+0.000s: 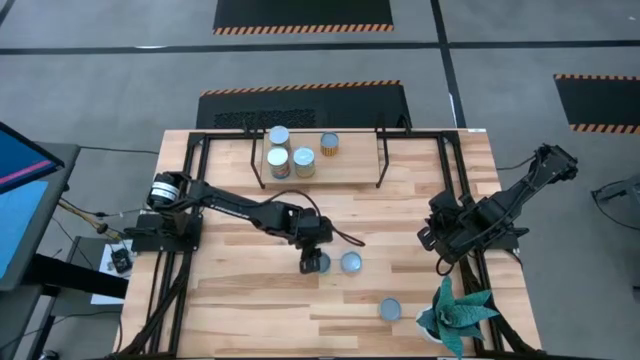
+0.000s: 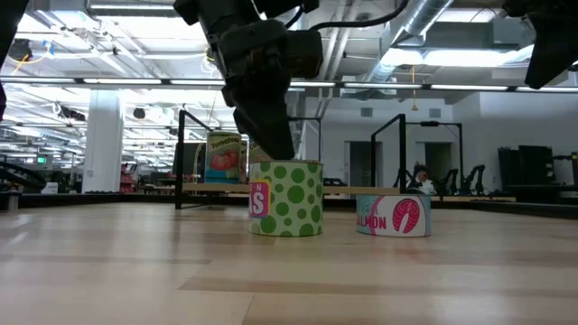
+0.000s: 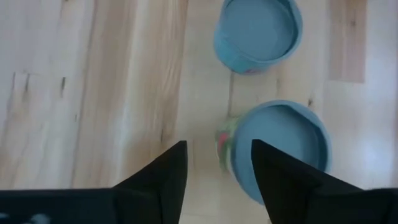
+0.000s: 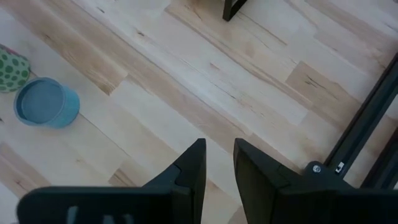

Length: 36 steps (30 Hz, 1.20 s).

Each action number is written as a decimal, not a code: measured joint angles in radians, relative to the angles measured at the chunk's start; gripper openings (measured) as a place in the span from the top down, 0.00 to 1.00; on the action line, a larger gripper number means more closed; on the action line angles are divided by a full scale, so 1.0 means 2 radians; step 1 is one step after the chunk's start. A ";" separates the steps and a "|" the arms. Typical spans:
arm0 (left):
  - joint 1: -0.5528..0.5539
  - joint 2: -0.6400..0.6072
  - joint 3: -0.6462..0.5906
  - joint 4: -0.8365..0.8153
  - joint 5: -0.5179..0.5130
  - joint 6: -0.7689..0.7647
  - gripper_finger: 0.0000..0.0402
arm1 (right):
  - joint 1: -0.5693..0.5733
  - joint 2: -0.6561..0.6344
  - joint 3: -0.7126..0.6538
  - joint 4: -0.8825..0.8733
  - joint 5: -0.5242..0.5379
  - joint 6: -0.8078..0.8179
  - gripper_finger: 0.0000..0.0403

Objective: Pick and place cans onto a shelf
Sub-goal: Put the canned peas on the shelf

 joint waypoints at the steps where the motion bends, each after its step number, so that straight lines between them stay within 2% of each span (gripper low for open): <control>1: -0.001 0.000 0.000 -0.001 -0.002 0.005 0.58 | 0.000 0.000 0.000 0.000 0.000 0.000 0.73; 13: -0.012 0.024 0.001 0.006 0.003 0.011 0.60 | 0.000 0.000 0.000 -0.004 0.000 -0.001 0.73; 16: -0.012 0.024 0.001 0.006 0.002 0.011 0.70 | 0.000 0.000 0.000 -0.004 -0.001 -0.001 0.73; 19: -0.008 0.024 0.001 0.007 -0.001 0.011 0.89 | 0.000 0.000 0.000 -0.004 -0.009 0.000 0.73; 21: -0.004 0.024 0.001 0.009 0.002 0.014 0.97 | 0.000 0.000 0.000 -0.004 -0.009 0.000 0.73; 27: 0.010 0.023 0.011 0.010 0.001 0.027 0.99 | 0.000 0.000 0.000 -0.004 -0.009 0.000 0.73; 36: 0.053 0.022 0.126 -0.038 -0.009 0.099 1.00 | 0.001 0.000 0.000 -0.004 -0.009 0.000 0.73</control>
